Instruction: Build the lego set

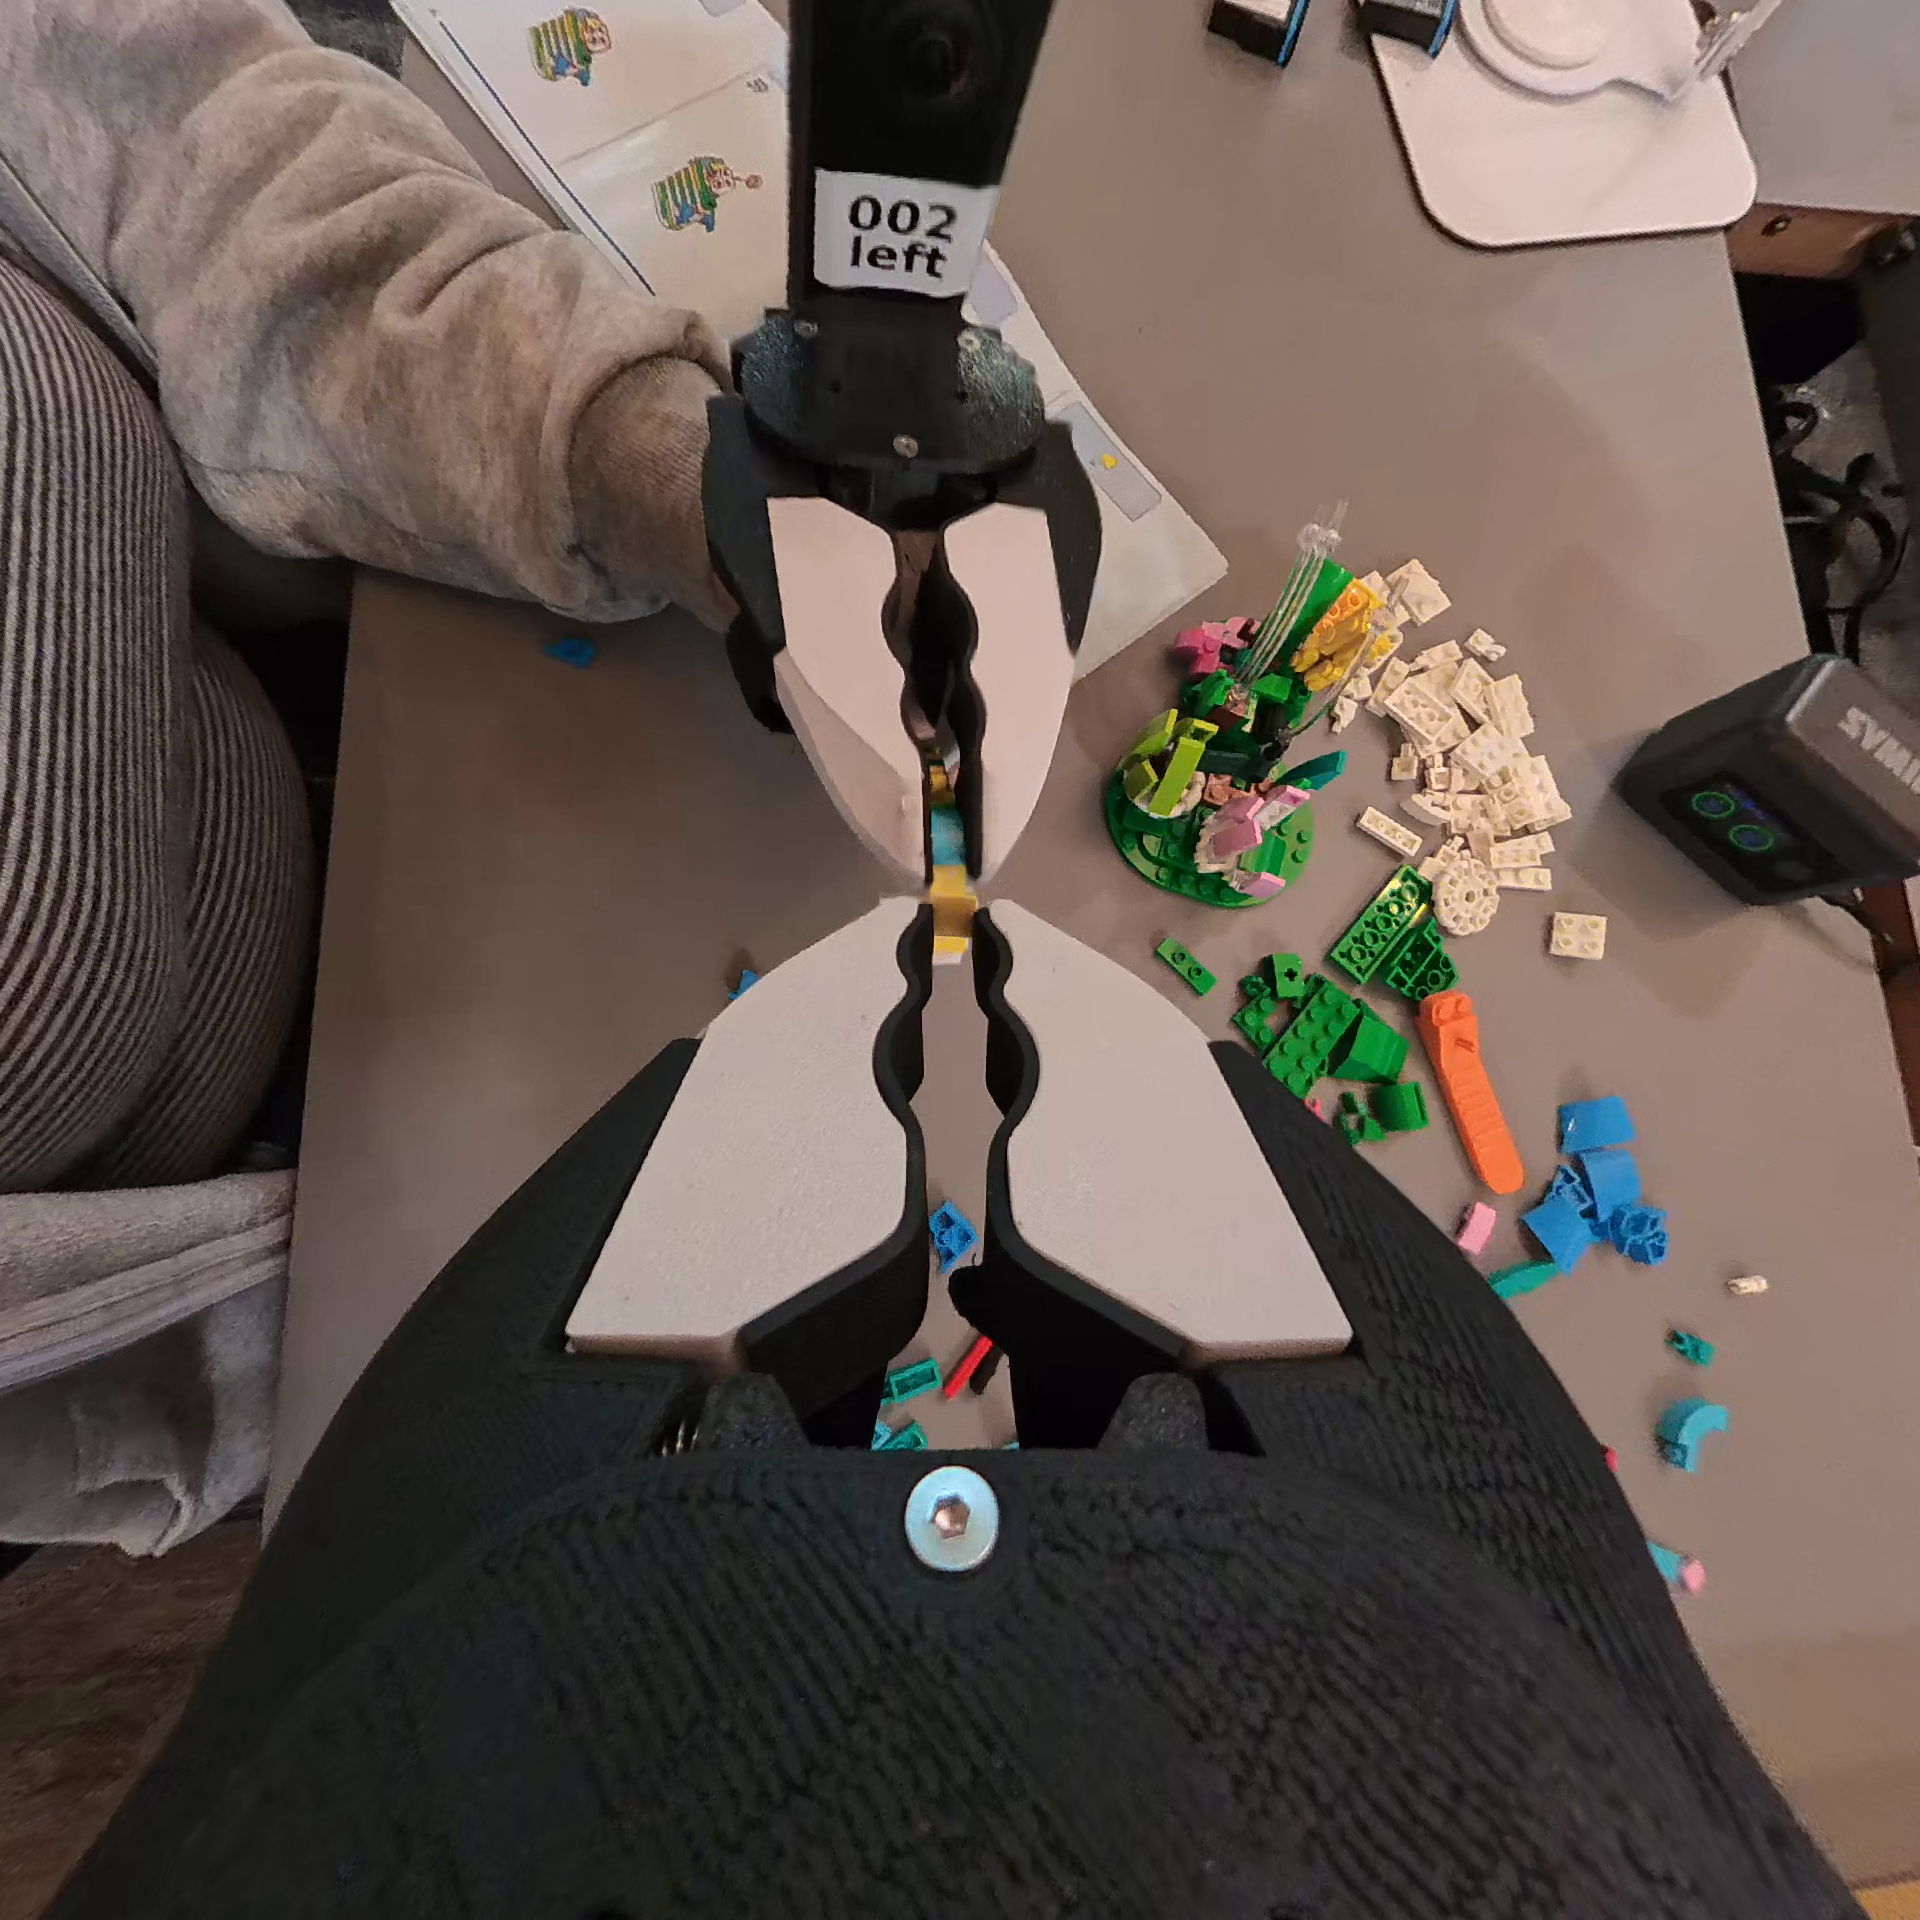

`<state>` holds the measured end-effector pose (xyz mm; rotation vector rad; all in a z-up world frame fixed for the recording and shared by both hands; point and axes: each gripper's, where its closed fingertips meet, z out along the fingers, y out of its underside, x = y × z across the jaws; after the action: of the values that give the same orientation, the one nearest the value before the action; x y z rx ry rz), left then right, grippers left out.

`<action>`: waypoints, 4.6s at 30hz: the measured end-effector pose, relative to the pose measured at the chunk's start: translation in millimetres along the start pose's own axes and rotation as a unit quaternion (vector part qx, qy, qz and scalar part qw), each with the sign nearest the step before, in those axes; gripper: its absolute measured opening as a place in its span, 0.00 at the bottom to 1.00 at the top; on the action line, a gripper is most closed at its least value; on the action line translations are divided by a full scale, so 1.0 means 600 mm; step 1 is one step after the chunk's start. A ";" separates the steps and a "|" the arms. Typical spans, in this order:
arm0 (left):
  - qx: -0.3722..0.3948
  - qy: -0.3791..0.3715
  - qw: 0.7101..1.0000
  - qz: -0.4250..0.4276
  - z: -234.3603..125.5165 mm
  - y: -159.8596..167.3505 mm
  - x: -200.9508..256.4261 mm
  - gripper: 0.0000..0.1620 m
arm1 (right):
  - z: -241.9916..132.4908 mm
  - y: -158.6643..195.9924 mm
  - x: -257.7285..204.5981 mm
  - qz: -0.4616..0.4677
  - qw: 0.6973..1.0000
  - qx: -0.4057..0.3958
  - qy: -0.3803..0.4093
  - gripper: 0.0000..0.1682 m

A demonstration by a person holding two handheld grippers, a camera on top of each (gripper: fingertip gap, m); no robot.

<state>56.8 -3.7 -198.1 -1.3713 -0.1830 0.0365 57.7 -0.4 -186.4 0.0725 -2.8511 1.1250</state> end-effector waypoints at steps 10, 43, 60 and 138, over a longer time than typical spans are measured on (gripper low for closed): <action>-0.285 0.000 0.958 -0.021 -0.006 0.117 0.000 0.05 | 0.016 0.061 -0.015 0.066 0.996 0.059 0.015 0.04; -0.317 -0.054 0.945 0.054 -0.021 0.136 -0.002 0.05 | 0.052 0.113 -0.050 0.157 0.964 0.213 0.037 0.03; -0.137 0.090 0.985 0.050 -0.002 0.058 0.074 0.05 | 0.012 0.037 -0.075 0.082 0.963 0.251 0.045 0.03; -0.341 0.104 0.916 -0.182 -0.015 0.164 0.088 0.05 | 0.083 0.119 -0.099 0.318 0.909 0.239 -0.125 0.03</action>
<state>118.1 14.2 -290.0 -2.0025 -0.2861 -0.5294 109.0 18.7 -276.7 -0.7940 -2.7922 2.0464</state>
